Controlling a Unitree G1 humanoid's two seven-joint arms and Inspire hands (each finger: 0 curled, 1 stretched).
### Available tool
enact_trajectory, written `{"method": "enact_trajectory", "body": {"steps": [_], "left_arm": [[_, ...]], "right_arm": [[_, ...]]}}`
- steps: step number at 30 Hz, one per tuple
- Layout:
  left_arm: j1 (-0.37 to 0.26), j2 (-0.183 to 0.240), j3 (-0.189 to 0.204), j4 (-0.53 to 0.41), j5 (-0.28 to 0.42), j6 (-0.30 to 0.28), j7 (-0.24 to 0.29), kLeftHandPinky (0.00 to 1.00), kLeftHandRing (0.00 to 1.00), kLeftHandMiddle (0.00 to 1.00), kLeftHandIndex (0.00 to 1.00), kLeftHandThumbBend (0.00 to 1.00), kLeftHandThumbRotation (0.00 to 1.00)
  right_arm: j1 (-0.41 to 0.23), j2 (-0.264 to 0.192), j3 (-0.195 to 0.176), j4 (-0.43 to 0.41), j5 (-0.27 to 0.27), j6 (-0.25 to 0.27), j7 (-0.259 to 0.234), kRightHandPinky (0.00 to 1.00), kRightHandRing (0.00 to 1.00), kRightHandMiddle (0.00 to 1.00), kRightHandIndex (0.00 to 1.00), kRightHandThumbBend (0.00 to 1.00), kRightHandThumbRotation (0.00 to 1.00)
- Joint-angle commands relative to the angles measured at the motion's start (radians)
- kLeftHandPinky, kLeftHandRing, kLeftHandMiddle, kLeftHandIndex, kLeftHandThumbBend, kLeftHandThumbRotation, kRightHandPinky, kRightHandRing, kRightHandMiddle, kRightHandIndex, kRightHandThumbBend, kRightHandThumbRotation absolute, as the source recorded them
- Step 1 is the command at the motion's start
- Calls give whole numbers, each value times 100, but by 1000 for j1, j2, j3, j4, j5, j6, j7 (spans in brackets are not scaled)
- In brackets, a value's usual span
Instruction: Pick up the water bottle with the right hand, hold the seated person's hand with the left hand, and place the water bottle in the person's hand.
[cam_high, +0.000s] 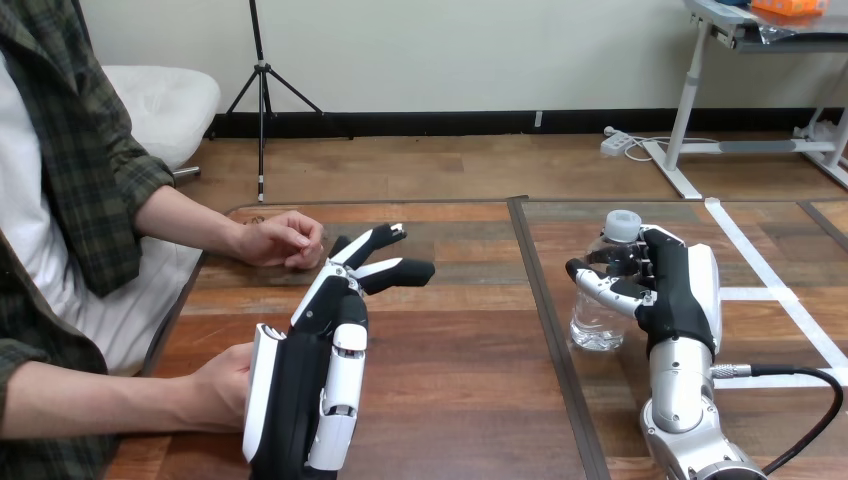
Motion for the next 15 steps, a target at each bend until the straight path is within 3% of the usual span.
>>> {"method": "enact_trajectory", "body": {"steps": [1,15], "left_arm": [[-35,-21,8,-7,4,-25,11,100,67,66,78,0,100],[-37,-27,6,-5,1,-26,27,100,61,59,75,0,100]], "right_arm": [[-32,-6,13,-13,-13,-25,-10,65,62,64,65,60,0],[-28,-10,17,-14,-23,-34,-7,66,64,64,65,59,0]]}}
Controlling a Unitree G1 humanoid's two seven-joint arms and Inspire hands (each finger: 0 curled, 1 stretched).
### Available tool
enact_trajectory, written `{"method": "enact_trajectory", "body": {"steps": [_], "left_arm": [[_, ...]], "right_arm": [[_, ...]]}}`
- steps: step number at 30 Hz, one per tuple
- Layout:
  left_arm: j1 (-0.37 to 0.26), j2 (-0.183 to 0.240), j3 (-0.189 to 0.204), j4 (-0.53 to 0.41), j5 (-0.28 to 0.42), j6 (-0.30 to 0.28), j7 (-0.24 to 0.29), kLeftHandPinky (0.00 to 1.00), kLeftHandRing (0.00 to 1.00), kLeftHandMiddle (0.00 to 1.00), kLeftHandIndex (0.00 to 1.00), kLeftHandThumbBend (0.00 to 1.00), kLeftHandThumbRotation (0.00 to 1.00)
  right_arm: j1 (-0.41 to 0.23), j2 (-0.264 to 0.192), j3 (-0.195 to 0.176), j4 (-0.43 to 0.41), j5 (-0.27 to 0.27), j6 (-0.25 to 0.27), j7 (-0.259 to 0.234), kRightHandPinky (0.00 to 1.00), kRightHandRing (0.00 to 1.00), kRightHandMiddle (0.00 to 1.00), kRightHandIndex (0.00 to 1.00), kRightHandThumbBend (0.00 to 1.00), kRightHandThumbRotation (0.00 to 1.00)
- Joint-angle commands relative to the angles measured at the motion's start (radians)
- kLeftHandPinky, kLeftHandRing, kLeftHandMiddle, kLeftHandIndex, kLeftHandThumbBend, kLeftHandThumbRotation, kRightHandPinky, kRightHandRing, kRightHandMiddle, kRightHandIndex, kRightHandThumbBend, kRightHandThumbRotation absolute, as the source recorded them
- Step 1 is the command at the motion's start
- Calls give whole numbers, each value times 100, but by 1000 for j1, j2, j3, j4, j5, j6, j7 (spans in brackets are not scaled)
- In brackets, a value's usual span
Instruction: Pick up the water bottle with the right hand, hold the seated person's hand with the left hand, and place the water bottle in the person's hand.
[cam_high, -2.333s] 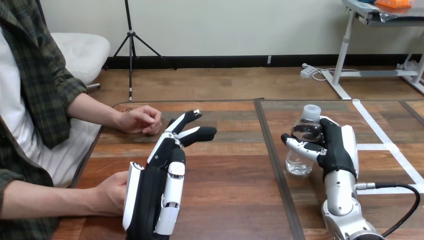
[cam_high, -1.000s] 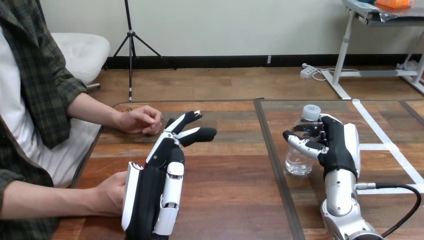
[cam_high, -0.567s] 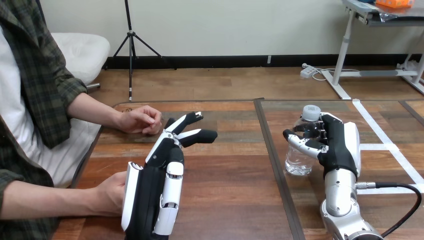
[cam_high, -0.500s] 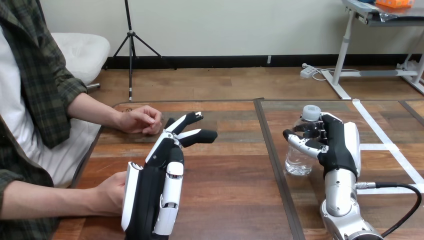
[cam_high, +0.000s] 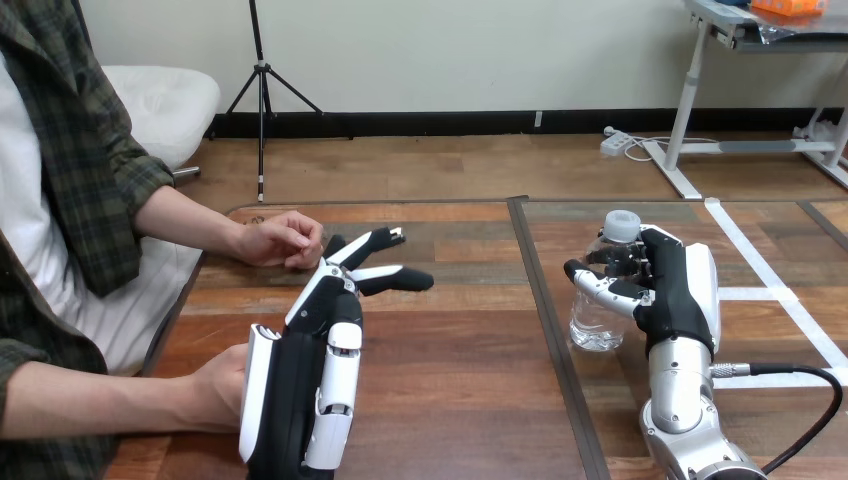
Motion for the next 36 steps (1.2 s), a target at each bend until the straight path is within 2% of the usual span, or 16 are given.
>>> {"method": "enact_trajectory", "body": {"steps": [1,18,36], "left_arm": [[-38,-26,5,-5,-3,-24,8,100,60,59,75,0,100],[-44,-24,-1,-4,-15,-20,3,100,56,54,74,0,100],[-47,-22,-2,-4,-22,-22,-2,100,53,53,71,0,100]], "right_arm": [[-28,-9,13,-14,-12,-38,-9,66,64,64,65,59,0],[-28,-3,-2,-13,3,-66,-5,65,63,64,64,58,0],[-43,3,-4,-5,10,-17,33,66,68,73,69,62,0]]}}
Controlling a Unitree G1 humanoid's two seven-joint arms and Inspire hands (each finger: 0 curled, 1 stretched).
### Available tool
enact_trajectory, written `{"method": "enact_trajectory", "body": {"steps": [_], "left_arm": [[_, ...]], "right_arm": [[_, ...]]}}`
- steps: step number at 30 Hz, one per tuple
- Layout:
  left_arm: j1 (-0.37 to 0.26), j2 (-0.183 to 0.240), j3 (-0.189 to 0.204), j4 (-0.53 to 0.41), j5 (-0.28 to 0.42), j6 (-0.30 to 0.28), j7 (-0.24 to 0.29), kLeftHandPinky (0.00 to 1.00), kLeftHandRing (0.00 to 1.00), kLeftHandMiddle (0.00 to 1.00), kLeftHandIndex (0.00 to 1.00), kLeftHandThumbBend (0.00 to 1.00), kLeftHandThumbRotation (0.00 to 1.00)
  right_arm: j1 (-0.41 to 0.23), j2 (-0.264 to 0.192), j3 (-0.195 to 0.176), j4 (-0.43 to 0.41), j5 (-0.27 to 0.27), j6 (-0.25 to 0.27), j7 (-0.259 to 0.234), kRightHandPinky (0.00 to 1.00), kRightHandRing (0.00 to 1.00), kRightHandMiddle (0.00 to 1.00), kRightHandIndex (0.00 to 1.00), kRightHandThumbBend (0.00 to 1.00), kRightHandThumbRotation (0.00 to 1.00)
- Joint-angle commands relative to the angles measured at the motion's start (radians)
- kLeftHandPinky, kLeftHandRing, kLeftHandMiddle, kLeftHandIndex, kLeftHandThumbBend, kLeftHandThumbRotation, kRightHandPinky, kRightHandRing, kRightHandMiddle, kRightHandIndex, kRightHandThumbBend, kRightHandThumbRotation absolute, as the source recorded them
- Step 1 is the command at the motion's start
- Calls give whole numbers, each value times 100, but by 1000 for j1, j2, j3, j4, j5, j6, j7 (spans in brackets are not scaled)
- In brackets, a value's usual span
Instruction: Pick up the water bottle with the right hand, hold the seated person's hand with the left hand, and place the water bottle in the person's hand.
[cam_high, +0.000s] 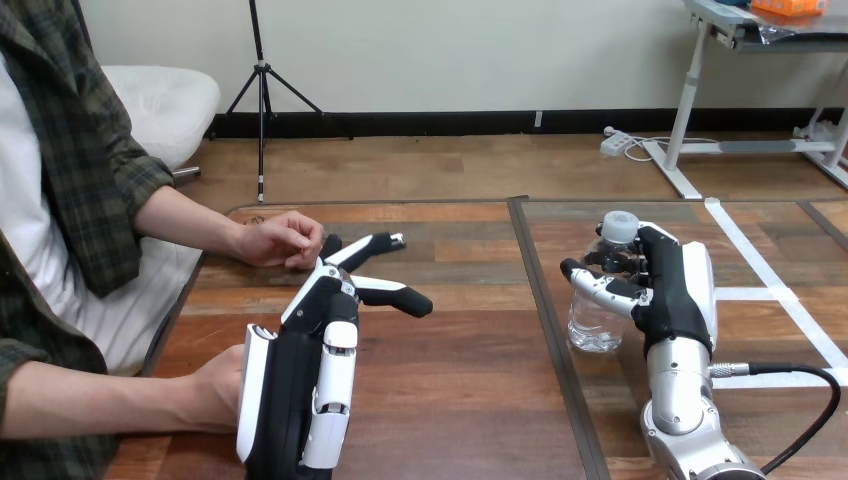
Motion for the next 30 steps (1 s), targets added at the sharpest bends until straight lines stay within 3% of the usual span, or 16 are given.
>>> {"method": "enact_trajectory", "body": {"steps": [1,30], "left_arm": [[-47,-21,0,-2,-10,-24,-1,100,53,53,71,0,100],[-44,-15,-4,-4,-25,-25,-22,100,53,53,69,0,100]], "right_arm": [[-46,2,3,-5,3,0,7,66,68,73,69,62,0],[-44,7,2,-3,4,-5,6,52,55,57,55,55,0]]}}
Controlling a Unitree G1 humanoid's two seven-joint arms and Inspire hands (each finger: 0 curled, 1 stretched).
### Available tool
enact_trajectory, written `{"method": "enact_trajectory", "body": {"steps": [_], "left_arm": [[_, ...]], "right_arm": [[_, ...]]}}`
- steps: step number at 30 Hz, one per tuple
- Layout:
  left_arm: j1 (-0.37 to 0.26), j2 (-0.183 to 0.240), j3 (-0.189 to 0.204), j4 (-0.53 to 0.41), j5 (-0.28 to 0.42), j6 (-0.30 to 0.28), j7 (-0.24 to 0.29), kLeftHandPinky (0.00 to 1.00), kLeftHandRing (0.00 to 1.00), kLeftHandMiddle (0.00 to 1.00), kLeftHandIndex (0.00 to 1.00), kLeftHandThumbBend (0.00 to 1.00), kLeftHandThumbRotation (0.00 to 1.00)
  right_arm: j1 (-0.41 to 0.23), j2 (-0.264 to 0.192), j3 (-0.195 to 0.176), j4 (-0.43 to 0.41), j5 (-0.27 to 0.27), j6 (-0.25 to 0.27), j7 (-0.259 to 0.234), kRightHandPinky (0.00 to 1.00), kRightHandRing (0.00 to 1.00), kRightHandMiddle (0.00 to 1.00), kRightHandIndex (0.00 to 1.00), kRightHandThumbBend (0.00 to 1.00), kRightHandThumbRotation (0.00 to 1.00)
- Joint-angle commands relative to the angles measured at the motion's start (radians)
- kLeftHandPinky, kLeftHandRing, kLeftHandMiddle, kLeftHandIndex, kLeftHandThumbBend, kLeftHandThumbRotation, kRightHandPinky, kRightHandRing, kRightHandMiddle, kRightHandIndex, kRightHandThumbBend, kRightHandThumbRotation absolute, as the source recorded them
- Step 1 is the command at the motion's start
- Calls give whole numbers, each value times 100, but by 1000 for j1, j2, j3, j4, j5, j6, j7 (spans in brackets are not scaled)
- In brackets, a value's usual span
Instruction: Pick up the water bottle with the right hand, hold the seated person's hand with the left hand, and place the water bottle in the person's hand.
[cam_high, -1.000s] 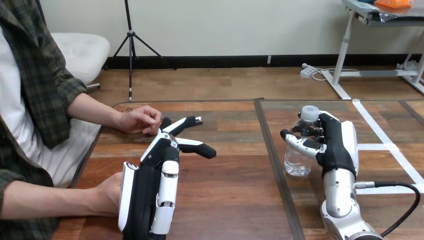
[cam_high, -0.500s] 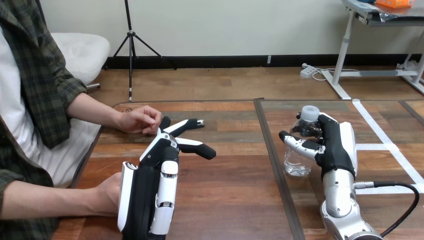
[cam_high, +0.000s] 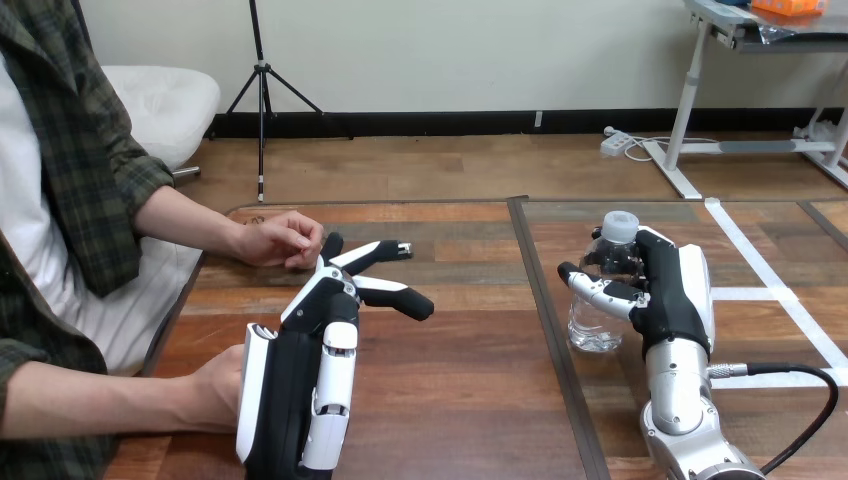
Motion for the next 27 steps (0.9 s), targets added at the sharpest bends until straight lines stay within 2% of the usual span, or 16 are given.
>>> {"method": "enact_trajectory", "body": {"steps": [1,12,18,27], "left_arm": [[-43,-17,-1,-4,-9,-16,-3,100,53,53,69,0,100],[-42,-24,9,-1,4,-16,5,100,52,52,67,0,100],[-39,-21,-2,-3,-14,-20,-5,100,52,52,67,0,100],[-37,-23,1,-5,-6,-13,-3,100,52,52,66,0,100]], "right_arm": [[-44,6,1,-4,4,-9,-7,50,54,55,54,54,0],[-44,7,-4,-4,11,-5,0,46,49,51,50,51,0],[-39,12,-15,-6,25,-21,3,44,48,49,48,49,0],[-39,11,-9,-4,27,-26,-2,42,46,47,45,48,0]]}}
